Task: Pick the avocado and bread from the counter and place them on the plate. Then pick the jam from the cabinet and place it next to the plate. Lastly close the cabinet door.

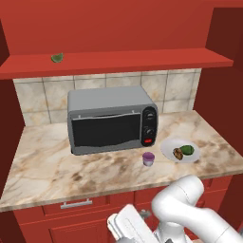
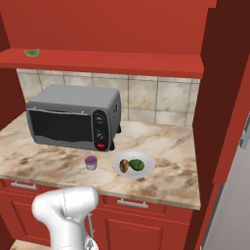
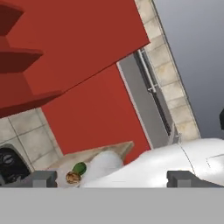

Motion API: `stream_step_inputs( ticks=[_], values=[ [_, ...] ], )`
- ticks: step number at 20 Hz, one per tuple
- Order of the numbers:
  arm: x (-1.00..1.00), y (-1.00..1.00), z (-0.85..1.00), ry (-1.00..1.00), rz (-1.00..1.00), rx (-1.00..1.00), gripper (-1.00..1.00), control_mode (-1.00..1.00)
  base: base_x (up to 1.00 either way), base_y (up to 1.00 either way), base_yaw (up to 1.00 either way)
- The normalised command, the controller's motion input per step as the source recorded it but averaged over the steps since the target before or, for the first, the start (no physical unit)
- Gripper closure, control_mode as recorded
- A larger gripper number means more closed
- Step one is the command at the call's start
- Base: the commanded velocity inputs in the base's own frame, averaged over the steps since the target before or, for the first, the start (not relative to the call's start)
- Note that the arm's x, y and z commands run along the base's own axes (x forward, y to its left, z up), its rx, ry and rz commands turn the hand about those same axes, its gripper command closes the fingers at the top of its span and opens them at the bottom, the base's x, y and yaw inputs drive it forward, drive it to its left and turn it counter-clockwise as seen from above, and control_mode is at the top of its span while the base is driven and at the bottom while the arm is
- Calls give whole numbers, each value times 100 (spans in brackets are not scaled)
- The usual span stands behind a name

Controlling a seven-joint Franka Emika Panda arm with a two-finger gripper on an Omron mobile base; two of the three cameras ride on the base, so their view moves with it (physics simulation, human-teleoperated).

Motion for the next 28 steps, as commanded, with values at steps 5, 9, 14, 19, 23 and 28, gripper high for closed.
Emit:
stream_step_inputs(
  ticks=[5, 9, 14, 19, 23, 28],
  values=[
    [-54, 2, 51, -24, 0, -10, -100, -100, 0, 0, 0],
    [-57, 3, 52, -23, 0, -7, -100, -100, 0, 0, 0],
    [-44, 13, 53, -19, 0, -9, -100, -100, 0, 0, 0],
    [-15, 23, 44, -14, 0, -12, -100, -100, 0, 0, 0],
    [0, 31, 37, -5, 0, -14, -100, -100, 0, 0, 0],
    [7, 29, 21, 0, 0, -16, -100, -100, 0, 0, 0]
  ],
)
